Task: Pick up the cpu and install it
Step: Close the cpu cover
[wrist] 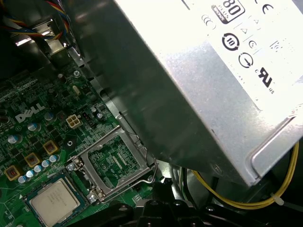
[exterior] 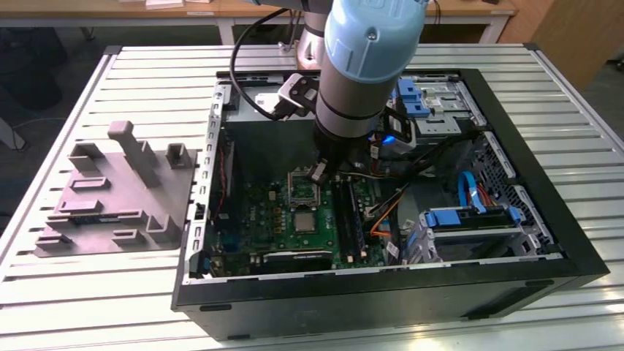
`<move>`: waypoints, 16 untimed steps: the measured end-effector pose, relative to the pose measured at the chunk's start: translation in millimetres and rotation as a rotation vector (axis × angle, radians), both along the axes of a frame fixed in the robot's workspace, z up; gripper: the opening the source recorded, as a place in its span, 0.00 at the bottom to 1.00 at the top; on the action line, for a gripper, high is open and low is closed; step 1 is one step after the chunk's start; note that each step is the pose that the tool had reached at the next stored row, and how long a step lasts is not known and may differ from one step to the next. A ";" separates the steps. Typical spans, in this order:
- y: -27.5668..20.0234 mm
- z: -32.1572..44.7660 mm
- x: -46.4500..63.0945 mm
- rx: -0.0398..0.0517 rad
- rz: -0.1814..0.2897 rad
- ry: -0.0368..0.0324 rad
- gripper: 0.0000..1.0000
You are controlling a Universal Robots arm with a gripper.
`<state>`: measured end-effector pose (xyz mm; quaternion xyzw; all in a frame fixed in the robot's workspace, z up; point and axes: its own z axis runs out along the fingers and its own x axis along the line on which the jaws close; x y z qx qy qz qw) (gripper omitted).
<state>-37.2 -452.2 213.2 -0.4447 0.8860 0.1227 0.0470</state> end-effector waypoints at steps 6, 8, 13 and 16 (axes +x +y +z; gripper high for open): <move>0.0 -0.6 0.1 0.0321 0.000 0.0000 0.11; 0.2 -1.4 0.0 0.0385 0.000 -0.0002 0.11; 1.2 -2.3 0.0 0.0396 0.000 0.0001 0.11; 1.3 -3.3 0.0 0.0413 0.000 -0.0001 0.11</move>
